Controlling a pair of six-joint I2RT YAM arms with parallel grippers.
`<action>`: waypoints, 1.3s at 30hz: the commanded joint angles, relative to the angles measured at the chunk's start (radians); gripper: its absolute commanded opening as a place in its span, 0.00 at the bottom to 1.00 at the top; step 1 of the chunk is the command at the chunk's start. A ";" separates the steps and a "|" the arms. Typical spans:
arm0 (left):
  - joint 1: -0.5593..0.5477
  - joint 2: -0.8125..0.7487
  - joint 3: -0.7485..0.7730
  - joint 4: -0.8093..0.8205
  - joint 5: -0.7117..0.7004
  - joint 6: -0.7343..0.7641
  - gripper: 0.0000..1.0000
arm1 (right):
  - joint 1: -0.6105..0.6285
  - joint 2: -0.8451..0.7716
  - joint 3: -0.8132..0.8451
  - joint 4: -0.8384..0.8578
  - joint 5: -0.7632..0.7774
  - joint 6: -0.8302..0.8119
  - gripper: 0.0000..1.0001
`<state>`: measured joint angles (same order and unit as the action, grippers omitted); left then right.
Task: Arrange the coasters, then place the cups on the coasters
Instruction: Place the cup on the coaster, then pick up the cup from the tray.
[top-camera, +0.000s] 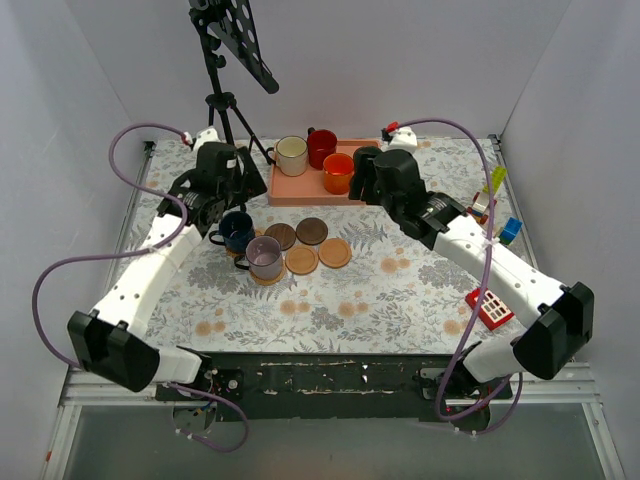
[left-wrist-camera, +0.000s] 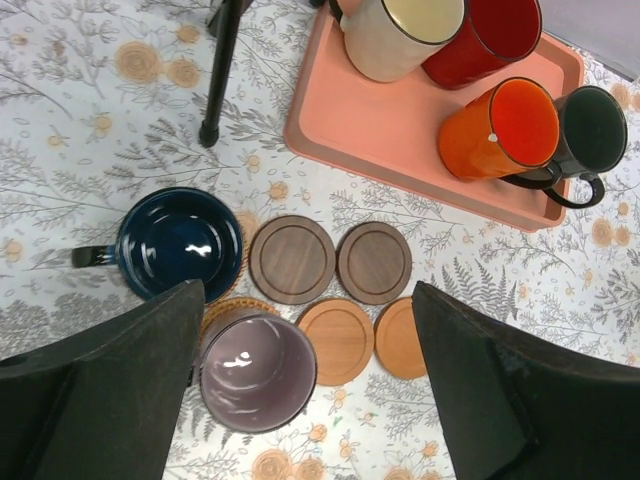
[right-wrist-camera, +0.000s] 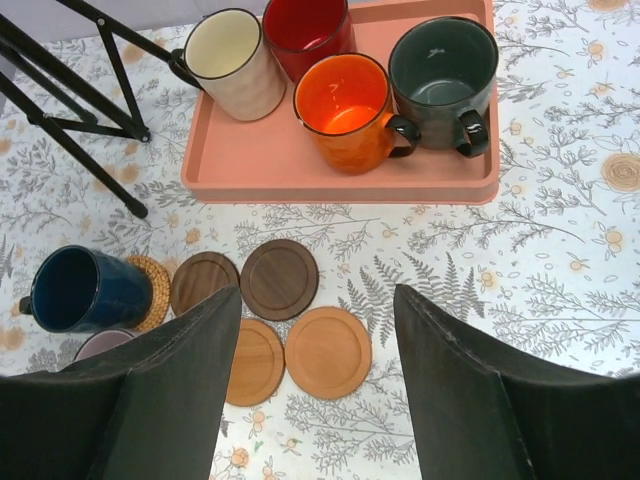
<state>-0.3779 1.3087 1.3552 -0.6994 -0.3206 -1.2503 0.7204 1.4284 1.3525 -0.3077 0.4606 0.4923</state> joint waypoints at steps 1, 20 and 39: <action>-0.004 0.095 0.085 0.008 0.035 -0.043 0.79 | -0.016 -0.080 -0.033 0.039 -0.013 -0.020 0.69; -0.021 0.469 0.171 0.311 -0.184 -0.574 0.68 | -0.055 -0.123 0.034 0.036 -0.051 -0.159 0.68; -0.016 0.824 0.470 0.333 -0.252 -0.716 0.66 | -0.148 -0.134 0.120 -0.004 -0.037 -0.429 0.71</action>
<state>-0.3950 2.1616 1.8252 -0.4435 -0.5171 -1.9450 0.5884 1.3228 1.4319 -0.3187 0.4168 0.1383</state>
